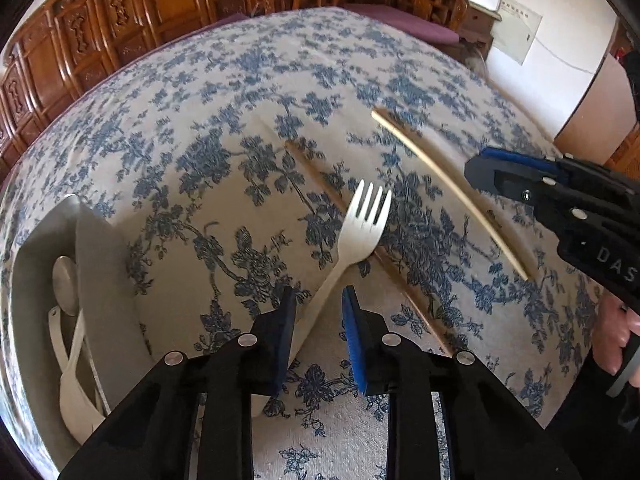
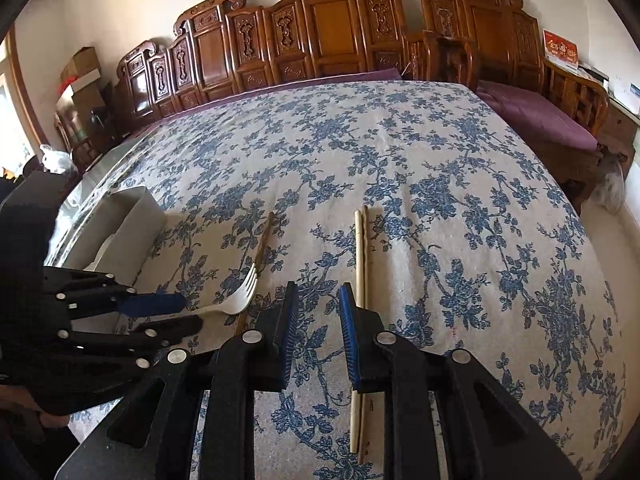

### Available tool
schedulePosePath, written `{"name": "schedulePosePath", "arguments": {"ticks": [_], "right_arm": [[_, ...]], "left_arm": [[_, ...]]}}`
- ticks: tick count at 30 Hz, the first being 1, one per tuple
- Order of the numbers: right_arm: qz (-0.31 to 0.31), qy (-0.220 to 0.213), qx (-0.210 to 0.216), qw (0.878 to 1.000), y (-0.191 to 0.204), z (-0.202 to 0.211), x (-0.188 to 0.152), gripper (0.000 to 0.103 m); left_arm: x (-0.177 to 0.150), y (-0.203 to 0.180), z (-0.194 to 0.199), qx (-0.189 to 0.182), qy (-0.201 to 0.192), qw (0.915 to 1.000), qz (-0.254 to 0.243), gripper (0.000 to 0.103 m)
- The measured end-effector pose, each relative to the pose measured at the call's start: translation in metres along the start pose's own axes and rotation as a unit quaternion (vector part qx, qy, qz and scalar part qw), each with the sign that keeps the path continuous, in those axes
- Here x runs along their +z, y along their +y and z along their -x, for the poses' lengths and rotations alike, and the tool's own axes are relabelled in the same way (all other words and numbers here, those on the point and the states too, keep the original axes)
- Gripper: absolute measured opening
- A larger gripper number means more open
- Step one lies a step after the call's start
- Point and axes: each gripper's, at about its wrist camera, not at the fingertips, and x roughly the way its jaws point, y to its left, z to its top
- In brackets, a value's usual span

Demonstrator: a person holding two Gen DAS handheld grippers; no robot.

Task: Organize utensils
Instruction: 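Grasp a wooden chopstick with the right tool while the left tool grasps a white plastic fork, then carry the white fork into the tray and open the left tool while the right tool holds the chopstick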

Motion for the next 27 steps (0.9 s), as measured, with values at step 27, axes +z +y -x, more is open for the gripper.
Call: {"name": "schedulePosePath", "arguments": {"ticks": [27], "right_arm": [[0.062,0.055,0.026,0.996,0.063,-0.042,-0.010,0.023]], "left_arm": [[-0.029,0.023,0.074,0.024,-0.079,0.9963,0.025,0.006]]}}
